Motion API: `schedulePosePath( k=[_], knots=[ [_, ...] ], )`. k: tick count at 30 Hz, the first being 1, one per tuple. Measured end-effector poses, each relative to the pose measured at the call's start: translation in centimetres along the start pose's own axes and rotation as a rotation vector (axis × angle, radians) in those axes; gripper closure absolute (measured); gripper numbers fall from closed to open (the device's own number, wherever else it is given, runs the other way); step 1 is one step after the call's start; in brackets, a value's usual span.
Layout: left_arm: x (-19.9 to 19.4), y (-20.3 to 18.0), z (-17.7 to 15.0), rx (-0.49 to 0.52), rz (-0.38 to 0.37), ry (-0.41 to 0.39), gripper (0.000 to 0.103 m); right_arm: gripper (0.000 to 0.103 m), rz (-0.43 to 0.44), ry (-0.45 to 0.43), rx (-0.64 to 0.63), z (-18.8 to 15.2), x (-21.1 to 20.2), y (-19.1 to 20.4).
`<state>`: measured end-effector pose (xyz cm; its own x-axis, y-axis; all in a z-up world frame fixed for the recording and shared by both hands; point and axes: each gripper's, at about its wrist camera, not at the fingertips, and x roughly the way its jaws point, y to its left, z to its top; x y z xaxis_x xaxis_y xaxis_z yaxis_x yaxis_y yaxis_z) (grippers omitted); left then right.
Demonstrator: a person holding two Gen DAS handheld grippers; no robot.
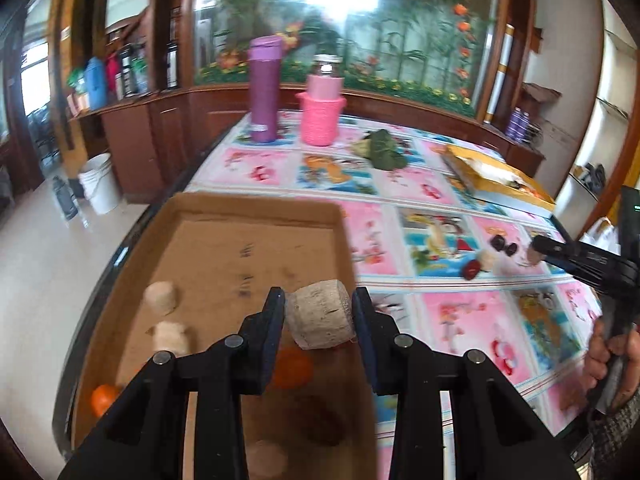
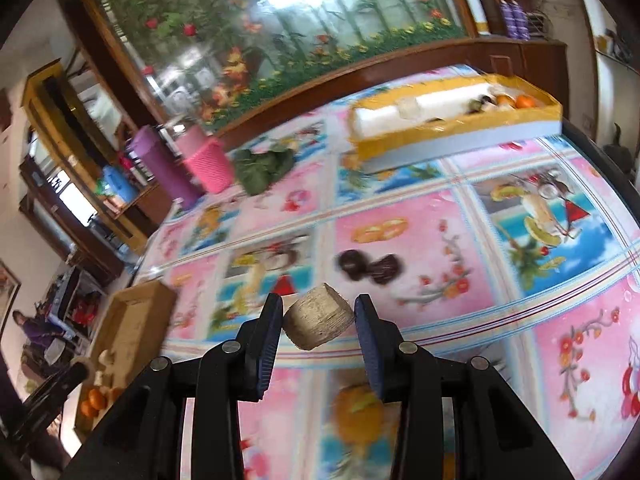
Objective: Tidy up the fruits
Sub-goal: 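Carry both beige cakes into the cardboard box and open both tools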
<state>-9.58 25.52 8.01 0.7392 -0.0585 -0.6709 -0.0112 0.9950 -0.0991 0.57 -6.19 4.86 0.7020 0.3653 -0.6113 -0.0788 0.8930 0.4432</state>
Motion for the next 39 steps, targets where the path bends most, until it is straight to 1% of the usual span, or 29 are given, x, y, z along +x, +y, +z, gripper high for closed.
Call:
schedulePosePath(
  k=[4, 9, 12, 16, 19, 22, 27, 31, 33, 35, 37, 39],
  knots=[
    [0.2, 3.5, -0.7, -0.078, 0.045, 0.018, 0.069, 0.062, 0.088, 0.045, -0.121, -1.3, 0.1, 6.1],
    [0.5, 5.8, -1.2, -0.104, 0.096, 0.039, 0.069, 0.062, 0.190, 0.122, -0.288, -4.2, 1.7, 13.7],
    [0.6, 6.8, -1.3, -0.111, 0.116, 0.049, 0.069, 0.062, 0.213, 0.158, -0.358, -5.4, 3.4, 16.9],
    [1.6, 8.0, 0.2, -0.112, 0.155, 0.069, 0.069, 0.062, 0.217, 0.202, -0.420, -5.7, 6.3, 20.3],
    [2.9, 8.7, 1.7, -0.100, 0.187, 0.103, 0.069, 0.062, 0.212, 0.234, -0.458, -5.6, 8.3, 22.1],
    [4.7, 9.8, 2.5, -0.106, 0.201, 0.150, 0.069, 0.062, 0.202, 0.271, -0.499, -5.6, 10.7, 23.8],
    [6.5, 10.5, 2.8, -0.110, 0.199, 0.191, 0.069, 0.062, 0.181, 0.313, -0.559, -6.2, 13.4, 25.6],
    [6.9, 10.8, 2.6, -0.129, 0.169, 0.196, 0.068, 0.062, 0.168, 0.339, -0.574, -6.8, 14.8, 26.1],
    [6.8, 11.0, 2.6, -0.141, 0.158, 0.193, 0.064, 0.062, 0.165, 0.346, -0.573, -6.9, 15.2, 26.1],
    [6.2, 11.2, 2.6, -0.162, 0.147, 0.175, 0.060, 0.062, 0.169, 0.350, -0.565, -7.0, 15.3, 26.1],
    [5.5, 11.3, 2.7, -0.181, 0.135, 0.154, 0.059, 0.062, 0.176, 0.355, -0.558, -6.9, 15.3, 26.1],
    [4.5, 11.4, 2.7, -0.194, 0.128, 0.132, 0.056, 0.061, 0.181, 0.352, -0.553, -6.9, 15.0, 26.2]
  ],
)
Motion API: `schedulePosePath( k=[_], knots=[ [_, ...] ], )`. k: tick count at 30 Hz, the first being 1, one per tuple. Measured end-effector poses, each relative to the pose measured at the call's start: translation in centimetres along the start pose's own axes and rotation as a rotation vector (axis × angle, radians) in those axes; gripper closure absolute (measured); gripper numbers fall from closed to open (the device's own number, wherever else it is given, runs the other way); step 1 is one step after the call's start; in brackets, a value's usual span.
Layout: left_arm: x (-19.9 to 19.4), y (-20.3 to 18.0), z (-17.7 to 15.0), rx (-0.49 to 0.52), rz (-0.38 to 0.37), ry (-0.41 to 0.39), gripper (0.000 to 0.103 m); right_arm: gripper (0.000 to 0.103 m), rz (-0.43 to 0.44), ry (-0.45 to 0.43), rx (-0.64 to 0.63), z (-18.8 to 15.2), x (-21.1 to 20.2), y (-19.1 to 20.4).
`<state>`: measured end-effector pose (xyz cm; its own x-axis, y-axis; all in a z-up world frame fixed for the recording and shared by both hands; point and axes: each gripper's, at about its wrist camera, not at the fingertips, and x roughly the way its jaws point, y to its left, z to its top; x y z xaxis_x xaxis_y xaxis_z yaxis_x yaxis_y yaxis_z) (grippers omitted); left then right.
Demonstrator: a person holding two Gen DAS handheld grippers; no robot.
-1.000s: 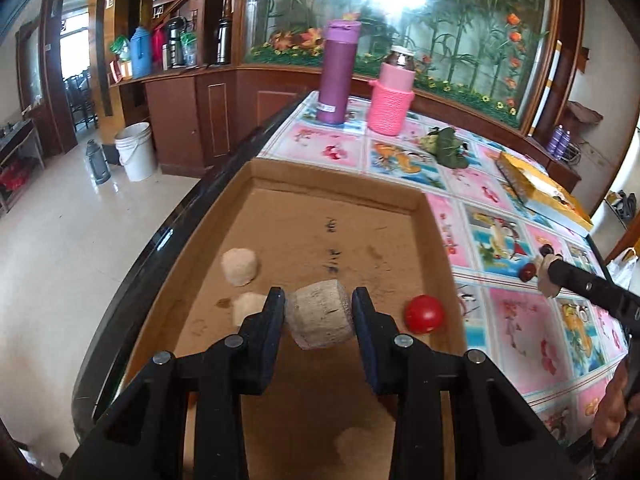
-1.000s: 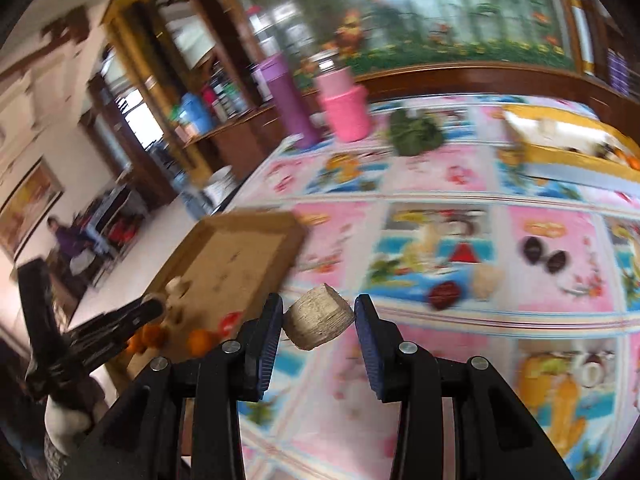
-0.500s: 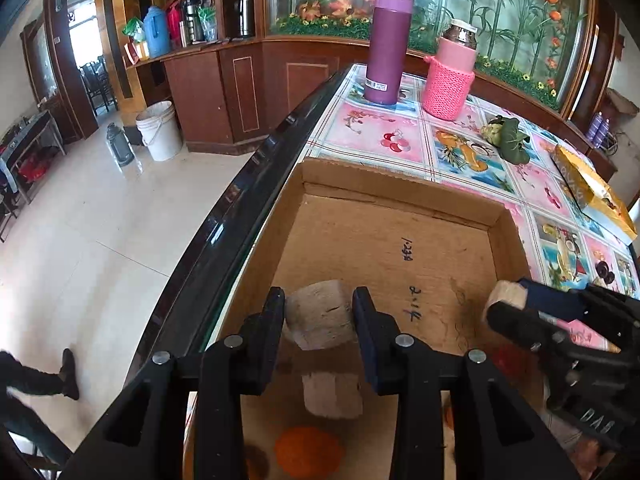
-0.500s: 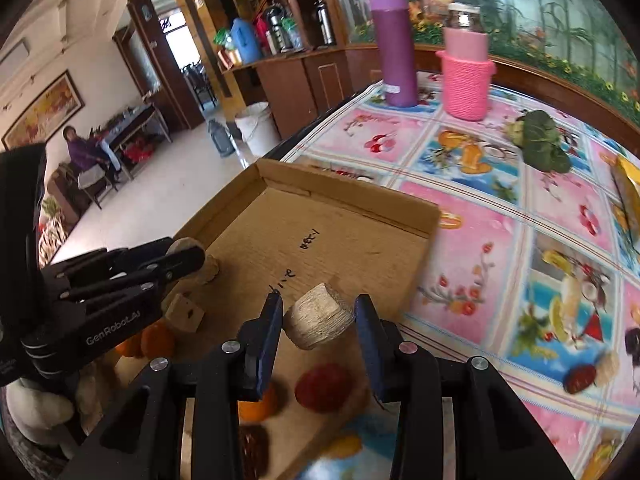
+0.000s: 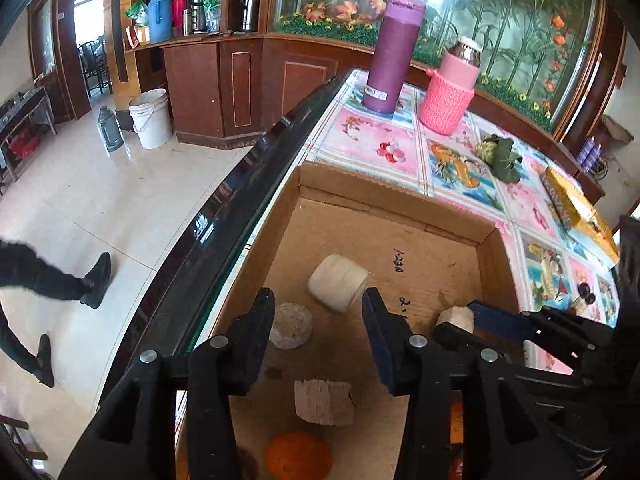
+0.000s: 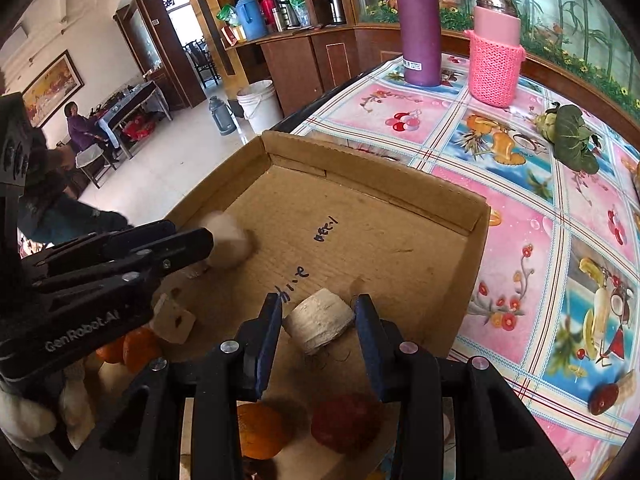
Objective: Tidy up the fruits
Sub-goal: 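Carry both beige cakes into the cardboard box and open both tools, then grasp a red date with the left tool while the right tool grasps another red date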
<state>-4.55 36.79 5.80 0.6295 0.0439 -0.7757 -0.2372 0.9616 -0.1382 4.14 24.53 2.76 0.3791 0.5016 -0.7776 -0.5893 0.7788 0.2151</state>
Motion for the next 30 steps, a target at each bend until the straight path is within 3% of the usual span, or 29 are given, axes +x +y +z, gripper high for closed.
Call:
schedulePosePath(
  k=[9, 13, 16, 21, 24, 30],
  knots=[
    [-3.9, 0.1, -1.3, -0.061, -0.049, -0.074, 0.048, 0.059, 0.003, -0.068, 0.075, -1.3, -4.2, -0.9],
    [-5.2, -0.9, -2.2, -0.055, -0.071, -0.081, 0.047, 0.048, -0.015, -0.111, 0.106, -3.0, -7.1, -2.0],
    [-6.0, -2.5, -3.2, -0.028, -0.090, -0.082, 0.043, 0.047, -0.042, -0.133, 0.121, -4.7, -8.8, -2.9],
    [-7.4, -5.3, -4.5, 0.036, -0.111, -0.079, 0.040, 0.047, -0.085, -0.139, 0.159, -8.8, -11.5, -5.3],
    [-8.3, -7.1, -5.1, 0.079, -0.105, -0.090, 0.033, 0.046, -0.128, -0.146, 0.202, -12.3, -13.7, -8.0],
    [-7.6, -10.5, -6.4, 0.134, -0.122, -0.068, 0.032, 0.044, -0.245, -0.147, 0.348, -18.8, -18.1, -15.2]
  ],
)
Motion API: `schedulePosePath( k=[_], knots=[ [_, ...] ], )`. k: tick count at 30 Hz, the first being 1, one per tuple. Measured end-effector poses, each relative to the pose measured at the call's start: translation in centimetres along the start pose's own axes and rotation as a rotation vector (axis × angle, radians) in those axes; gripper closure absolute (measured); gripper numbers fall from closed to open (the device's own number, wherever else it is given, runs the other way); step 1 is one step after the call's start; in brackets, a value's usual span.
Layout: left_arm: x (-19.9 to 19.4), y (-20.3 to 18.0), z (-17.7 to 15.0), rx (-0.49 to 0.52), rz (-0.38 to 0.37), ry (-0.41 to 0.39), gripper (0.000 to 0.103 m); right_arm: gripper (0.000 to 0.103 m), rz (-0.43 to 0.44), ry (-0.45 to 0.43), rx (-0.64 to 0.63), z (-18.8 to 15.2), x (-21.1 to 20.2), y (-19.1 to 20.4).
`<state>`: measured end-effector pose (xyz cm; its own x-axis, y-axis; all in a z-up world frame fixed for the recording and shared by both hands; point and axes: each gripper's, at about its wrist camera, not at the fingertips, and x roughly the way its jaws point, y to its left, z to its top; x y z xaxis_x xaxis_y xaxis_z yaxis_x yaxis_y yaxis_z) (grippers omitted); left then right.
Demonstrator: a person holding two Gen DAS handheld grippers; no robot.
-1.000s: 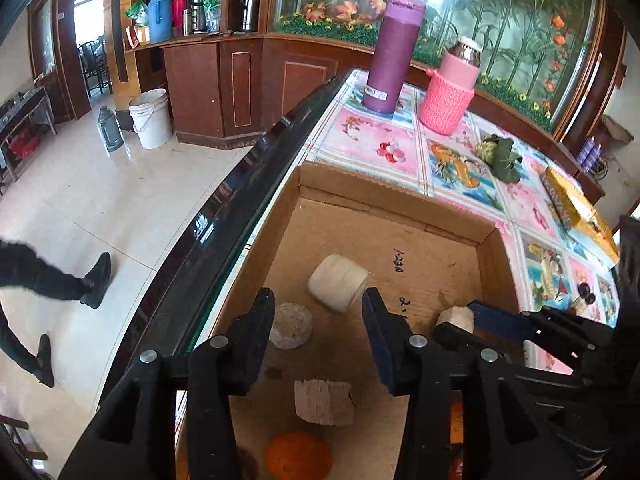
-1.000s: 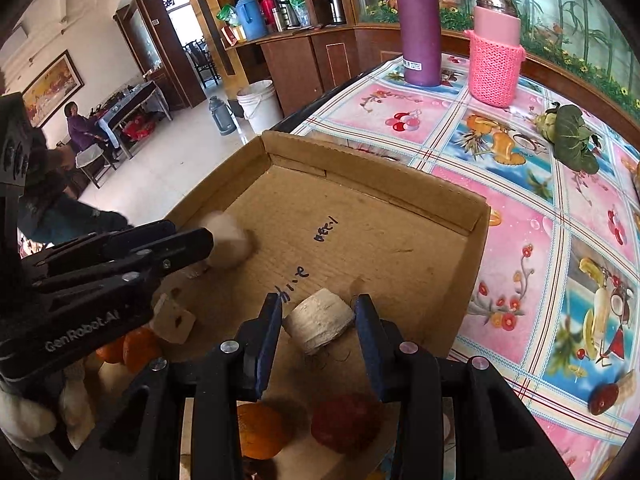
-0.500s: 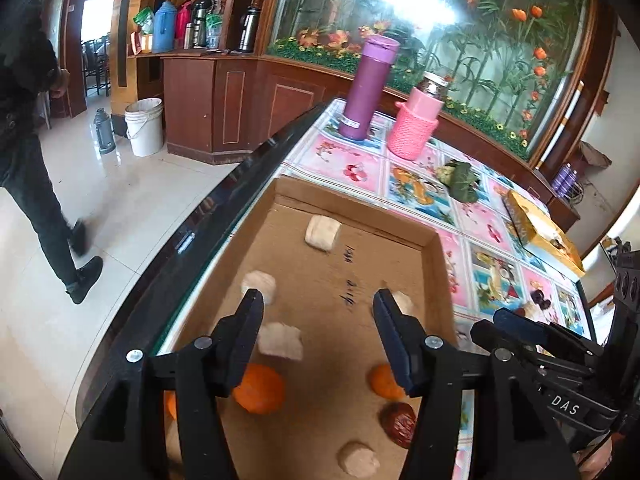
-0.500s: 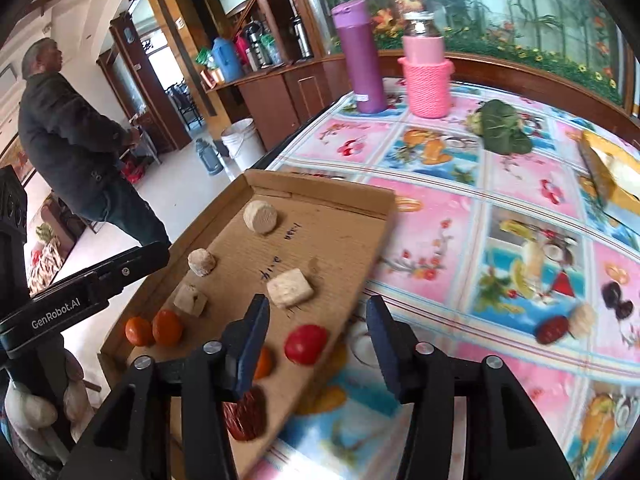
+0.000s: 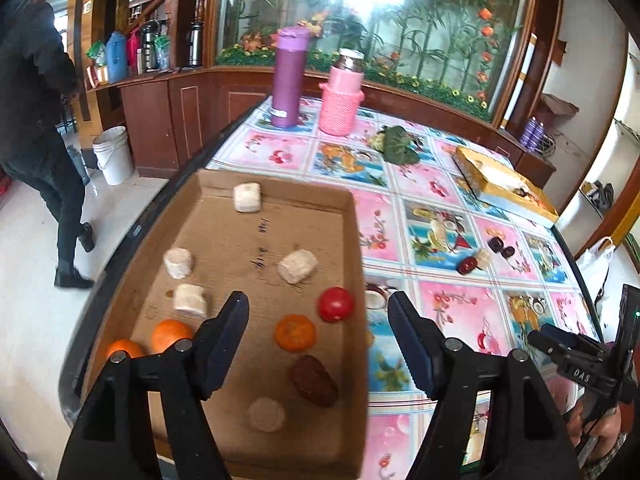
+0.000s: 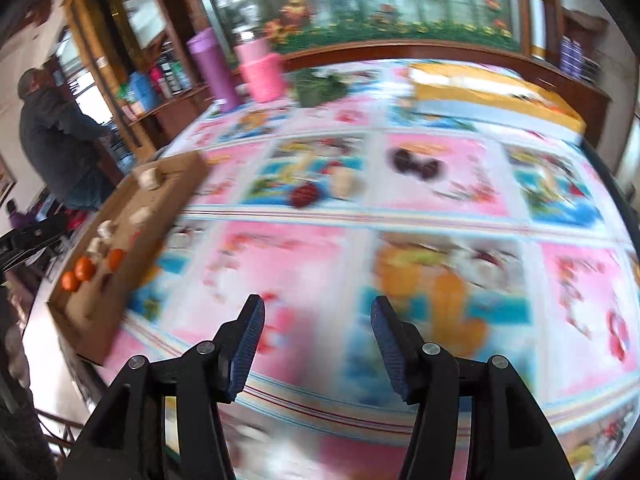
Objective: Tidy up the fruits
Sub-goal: 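Grasp a red date with the left tool while the right tool grasps another red date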
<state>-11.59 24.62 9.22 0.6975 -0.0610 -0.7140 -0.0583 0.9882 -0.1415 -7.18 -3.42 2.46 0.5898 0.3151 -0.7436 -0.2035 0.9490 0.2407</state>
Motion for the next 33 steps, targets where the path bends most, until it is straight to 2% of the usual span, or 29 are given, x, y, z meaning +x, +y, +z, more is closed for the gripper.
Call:
schedulePosePath(
  k=[4, 8, 12, 19, 24, 25, 27, 28, 32, 33],
  knots=[
    [2.2, -3.0, -0.9, 0.050, -0.027, 0.050, 0.032, 0.044, -0.051, 0.002, 0.105, -0.6, -0.9, -5.4],
    [4.4, -6.1, -1.6, 0.108, -0.058, 0.102, 0.032, 0.044, -0.060, -0.020, 0.152, -0.3, -1.2, -7.9],
    [6.2, -9.4, -1.5, 0.177, -0.088, 0.136, 0.032, 0.044, -0.037, -0.015, 0.156, 1.3, -0.5, -8.3],
    [9.4, -14.5, 0.1, 0.285, -0.130, 0.119, 0.032, 0.044, -0.026, -0.011, 0.111, 5.3, 2.4, -7.5],
    [11.7, -16.1, 1.0, 0.337, -0.141, 0.091, 0.033, 0.044, 0.024, 0.008, 0.119, 7.1, 4.7, -6.7],
    [12.0, -16.0, 1.2, 0.332, -0.146, 0.090, 0.034, 0.044, 0.031, 0.013, 0.119, 7.2, 5.2, -6.4],
    [12.7, -16.0, 1.6, 0.314, -0.164, 0.101, 0.045, 0.044, 0.037, 0.012, 0.121, 7.6, 6.0, -6.1],
    [13.2, -15.9, 1.9, 0.302, -0.179, 0.109, 0.048, 0.044, 0.035, 0.007, 0.125, 7.8, 6.3, -6.1],
    [15.0, -16.0, 2.3, 0.268, -0.208, 0.145, 0.065, 0.044, 0.003, -0.003, 0.167, 8.7, 7.4, -7.5],
    [15.5, -16.0, 2.4, 0.254, -0.222, 0.158, 0.066, 0.046, -0.008, -0.009, 0.171, 8.8, 7.6, -7.8]
  ],
)
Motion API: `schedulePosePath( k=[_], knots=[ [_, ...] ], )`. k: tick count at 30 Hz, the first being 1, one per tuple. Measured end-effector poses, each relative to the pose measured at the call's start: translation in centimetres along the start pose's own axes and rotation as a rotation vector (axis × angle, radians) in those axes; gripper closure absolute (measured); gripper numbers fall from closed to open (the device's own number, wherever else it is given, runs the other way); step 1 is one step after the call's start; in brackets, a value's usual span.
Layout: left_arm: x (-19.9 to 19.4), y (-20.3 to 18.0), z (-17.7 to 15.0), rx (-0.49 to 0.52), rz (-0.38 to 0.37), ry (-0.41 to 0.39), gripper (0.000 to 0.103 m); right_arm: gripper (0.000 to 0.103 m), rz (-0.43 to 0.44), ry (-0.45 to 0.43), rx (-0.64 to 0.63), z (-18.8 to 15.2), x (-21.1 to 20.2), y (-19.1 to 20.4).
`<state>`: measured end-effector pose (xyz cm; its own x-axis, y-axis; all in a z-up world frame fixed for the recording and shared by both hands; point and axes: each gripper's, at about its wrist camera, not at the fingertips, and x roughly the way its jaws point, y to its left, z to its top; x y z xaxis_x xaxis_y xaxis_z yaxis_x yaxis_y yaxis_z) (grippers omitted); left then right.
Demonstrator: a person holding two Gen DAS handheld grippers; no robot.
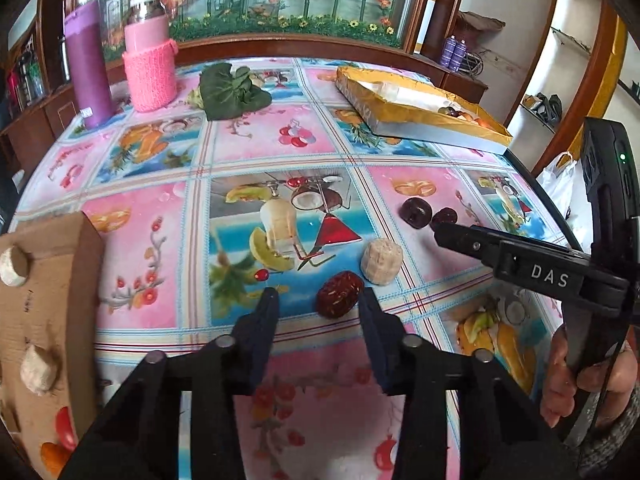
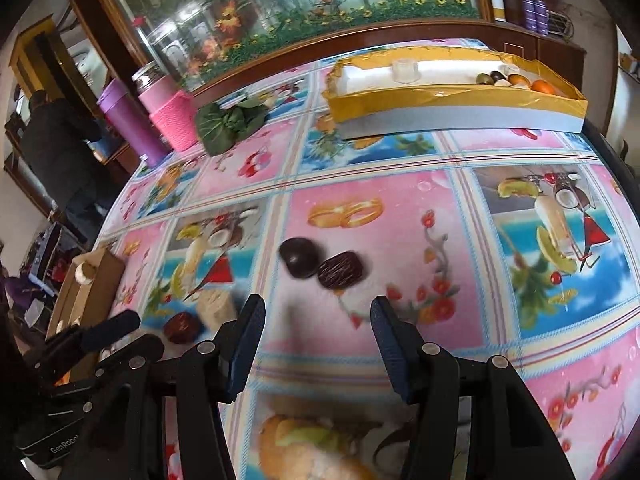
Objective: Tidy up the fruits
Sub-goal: 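Grasp a red date with the left tool while the right tool grasps another red date, then carry both red dates into the cardboard box and open both tools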
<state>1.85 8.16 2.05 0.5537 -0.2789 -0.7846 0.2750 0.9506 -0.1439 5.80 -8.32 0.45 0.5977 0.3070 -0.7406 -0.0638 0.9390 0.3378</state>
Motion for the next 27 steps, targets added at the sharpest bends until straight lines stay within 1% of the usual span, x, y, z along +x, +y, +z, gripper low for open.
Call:
schedulePosePath(
  k=[1, 2, 4, 5, 7, 10, 13, 14, 15, 18, 22, 27],
  knots=[
    [0.3, 0.0, 0.0, -0.006, -0.011, 0.004, 0.066, 0.047, -0.013, -0.008, -0.002, 0.2, 0.1, -0.1],
    [0.6, -0.1, 0.1, -0.007, -0.020, 0.006, 0.069, 0.048, -0.026, -0.012, -0.008, 0.4, 0.2, -0.2],
    [1.1, -0.4, -0.1, 0.004, -0.037, 0.009, 0.075, 0.053, -0.040, -0.017, -0.020, 0.7, 0.5, 0.0],
    [1.4, -0.6, -0.2, 0.012, -0.042, 0.012, 0.081, 0.055, -0.046, -0.020, -0.028, 0.8, 0.6, 0.1],
    [1.4, -0.8, -0.4, 0.025, -0.033, 0.000, 0.081, 0.060, -0.070, -0.032, -0.060, 0.8, 0.9, 0.5],
    [1.3, -0.7, -0.6, 0.011, -0.039, -0.020, 0.081, 0.063, -0.094, -0.050, -0.107, 0.7, 1.2, 1.0],
    [1.3, -0.5, -0.7, -0.003, -0.044, -0.037, 0.081, 0.065, -0.092, -0.061, -0.132, 0.8, 1.3, 1.4],
    [1.3, -0.4, -0.7, -0.012, -0.052, -0.038, 0.081, 0.067, -0.089, -0.062, -0.137, 0.8, 1.3, 1.4],
    [1.3, -0.2, -0.7, -0.024, -0.063, -0.039, 0.081, 0.072, -0.080, -0.062, -0.138, 0.8, 1.2, 1.4],
    [1.3, 0.3, -0.6, -0.046, -0.090, -0.040, 0.081, 0.074, -0.068, -0.064, -0.122, 0.8, 1.1, 1.1],
    [1.2, 0.2, -0.6, -0.041, -0.087, -0.051, 0.082, 0.074, -0.068, -0.070, -0.103, 0.6, 0.8, 0.8],
    [0.7, 0.1, -0.7, -0.030, -0.084, -0.071, 0.082, 0.074, -0.075, -0.099, -0.080, 0.3, 0.1, 0.5]
  ],
)
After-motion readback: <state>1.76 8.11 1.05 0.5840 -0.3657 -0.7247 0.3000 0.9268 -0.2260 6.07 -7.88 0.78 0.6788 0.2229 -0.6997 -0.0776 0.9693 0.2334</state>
